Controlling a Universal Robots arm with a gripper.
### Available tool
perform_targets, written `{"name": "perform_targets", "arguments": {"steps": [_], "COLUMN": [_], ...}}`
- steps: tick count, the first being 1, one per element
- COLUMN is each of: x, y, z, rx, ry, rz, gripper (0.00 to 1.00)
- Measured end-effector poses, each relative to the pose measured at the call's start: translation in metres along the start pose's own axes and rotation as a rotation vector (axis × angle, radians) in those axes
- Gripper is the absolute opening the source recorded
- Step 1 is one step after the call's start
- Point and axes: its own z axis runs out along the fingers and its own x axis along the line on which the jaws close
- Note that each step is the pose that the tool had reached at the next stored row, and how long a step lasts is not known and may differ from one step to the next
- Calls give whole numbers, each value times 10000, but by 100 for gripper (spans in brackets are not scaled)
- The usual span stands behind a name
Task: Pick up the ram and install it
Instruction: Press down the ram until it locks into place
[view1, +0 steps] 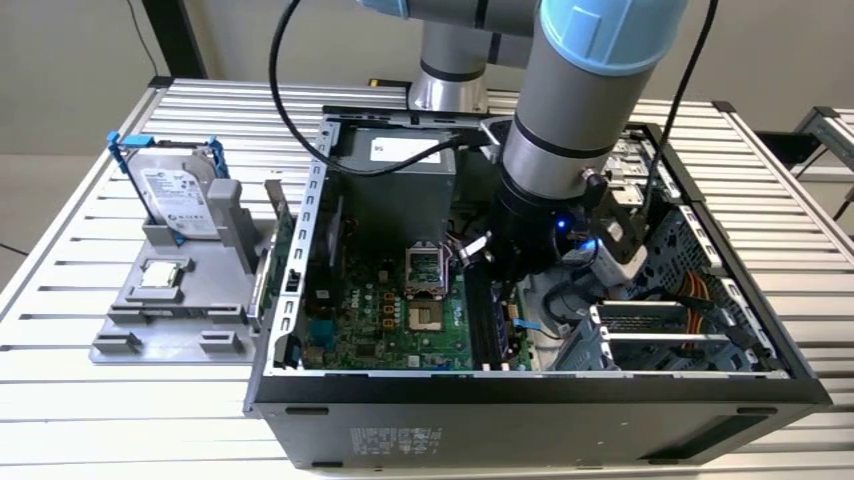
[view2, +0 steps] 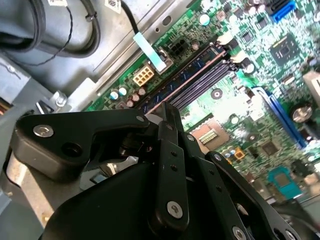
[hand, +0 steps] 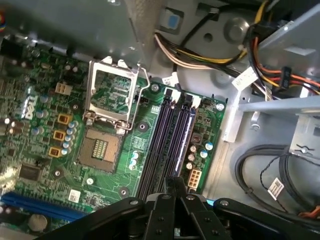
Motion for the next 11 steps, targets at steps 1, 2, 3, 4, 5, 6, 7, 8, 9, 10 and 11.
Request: {"name": "perform_targets", "arguments": {"steps": [1,2,3,4,5,6,7,8,9,10,11], "x": [0,0,0,0,0,0,0,0,0,0,-1], "y": [0,0,0,0,0,0,0,0,0,0,0], "z": [0,0,0,0,0,0,0,0,0,0,0], "rx": [0,-1,-1,-1,-2,-1,-2,-1,-1,-2,-2], "ry": [3,4,7,8,9,9,9,10,10,10,11], "rz": [-156,-288,-425,-538,-572,-572,-575,-575,-578,-601,-659], "gripper": [0,0,0,0,0,0,0,0,0,0,0]}}
